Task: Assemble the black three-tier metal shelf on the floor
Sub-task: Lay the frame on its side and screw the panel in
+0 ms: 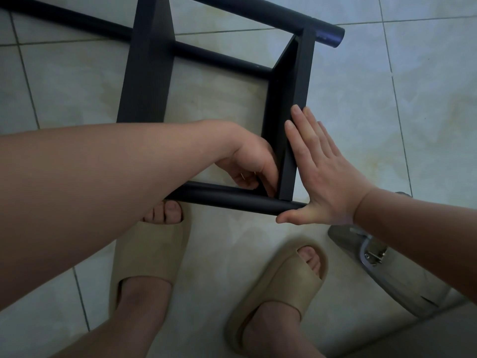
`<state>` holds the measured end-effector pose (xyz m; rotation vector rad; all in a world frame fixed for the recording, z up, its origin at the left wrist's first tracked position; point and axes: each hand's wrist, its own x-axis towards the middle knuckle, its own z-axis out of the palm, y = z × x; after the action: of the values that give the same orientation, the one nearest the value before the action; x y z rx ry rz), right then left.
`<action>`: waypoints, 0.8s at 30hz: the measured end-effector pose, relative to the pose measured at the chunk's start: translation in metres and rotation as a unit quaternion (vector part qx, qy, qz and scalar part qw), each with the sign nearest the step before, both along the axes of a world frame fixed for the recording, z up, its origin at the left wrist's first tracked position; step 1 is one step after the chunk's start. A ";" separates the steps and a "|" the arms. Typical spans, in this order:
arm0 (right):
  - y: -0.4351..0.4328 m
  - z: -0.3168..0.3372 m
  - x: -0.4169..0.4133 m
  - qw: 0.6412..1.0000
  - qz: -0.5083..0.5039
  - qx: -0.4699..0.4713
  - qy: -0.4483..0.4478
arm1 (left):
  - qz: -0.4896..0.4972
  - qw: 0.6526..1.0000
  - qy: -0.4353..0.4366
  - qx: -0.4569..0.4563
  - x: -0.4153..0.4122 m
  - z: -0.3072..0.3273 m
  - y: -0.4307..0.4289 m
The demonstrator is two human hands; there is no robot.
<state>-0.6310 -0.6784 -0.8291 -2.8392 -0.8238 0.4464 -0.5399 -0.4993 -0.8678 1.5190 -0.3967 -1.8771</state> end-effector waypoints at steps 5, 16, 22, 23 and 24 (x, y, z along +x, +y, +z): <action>0.000 0.000 0.000 1.000 0.000 0.003 0.001 | -0.001 1.000 -0.010 -0.007 0.001 0.001 -0.002; 0.000 0.000 0.000 1.000 0.000 0.001 -0.001 | -0.007 1.000 -0.013 0.003 0.000 0.000 0.000; 0.000 0.000 0.000 1.000 0.000 0.002 -0.003 | -0.010 1.000 -0.016 0.010 0.005 0.004 0.001; 0.000 0.000 0.000 1.000 0.000 0.001 -0.004 | -0.010 1.000 -0.015 0.013 0.005 0.004 0.001; 0.000 0.000 0.000 1.000 0.001 0.001 -0.005 | -0.012 1.000 -0.014 0.016 0.005 0.004 0.001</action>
<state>-0.6314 -0.6781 -0.8291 -2.8416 -0.8277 0.4330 -0.5351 -0.4982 -0.8635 1.5707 -0.4014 -1.8906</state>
